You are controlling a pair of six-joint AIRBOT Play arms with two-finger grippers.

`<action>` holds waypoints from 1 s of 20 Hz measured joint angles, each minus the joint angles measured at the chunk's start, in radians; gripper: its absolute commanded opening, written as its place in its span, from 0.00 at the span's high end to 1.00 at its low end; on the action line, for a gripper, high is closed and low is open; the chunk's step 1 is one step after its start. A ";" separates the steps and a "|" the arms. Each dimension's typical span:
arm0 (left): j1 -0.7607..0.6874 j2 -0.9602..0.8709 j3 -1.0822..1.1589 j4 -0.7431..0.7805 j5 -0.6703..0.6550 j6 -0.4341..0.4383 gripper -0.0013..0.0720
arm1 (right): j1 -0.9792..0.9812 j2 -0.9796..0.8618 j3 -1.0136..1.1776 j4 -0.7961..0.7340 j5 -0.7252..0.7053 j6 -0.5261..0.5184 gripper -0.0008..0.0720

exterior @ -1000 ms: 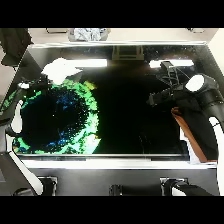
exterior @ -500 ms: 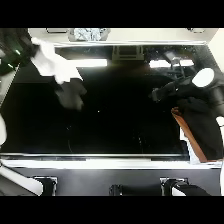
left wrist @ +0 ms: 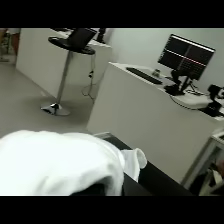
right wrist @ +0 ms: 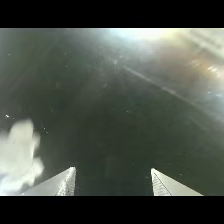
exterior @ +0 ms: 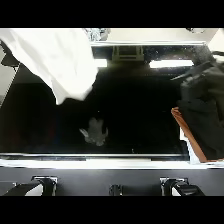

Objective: Fold the shirts.

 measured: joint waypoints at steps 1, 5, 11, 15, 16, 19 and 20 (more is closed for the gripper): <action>-0.031 0.018 -0.031 0.020 -0.027 -0.016 0.94 | 0.000 0.033 0.002 -0.013 0.018 0.008 0.22; -0.185 0.045 -0.245 0.059 -0.087 -0.038 0.93 | 0.000 0.100 0.003 -0.065 0.148 0.029 0.22; -0.462 -0.085 -0.666 0.080 -0.050 -0.047 0.94 | 0.000 0.083 0.003 -0.119 0.291 0.037 0.22; -0.582 -0.259 -0.715 0.078 -0.022 -0.079 0.01 | 0.000 0.007 0.003 -0.129 0.318 0.039 0.22; -0.584 -0.292 -0.688 0.084 -0.032 -0.096 0.01 | 0.000 -0.020 0.003 -0.130 0.321 0.039 0.22; -0.521 -0.333 -0.554 0.175 -0.124 -0.145 0.01 | 0.000 -0.110 0.003 -0.130 0.326 0.031 0.19; -0.482 -0.334 -0.503 0.254 -0.162 -0.173 0.01 | 0.000 -0.145 0.001 -0.129 0.326 0.023 0.19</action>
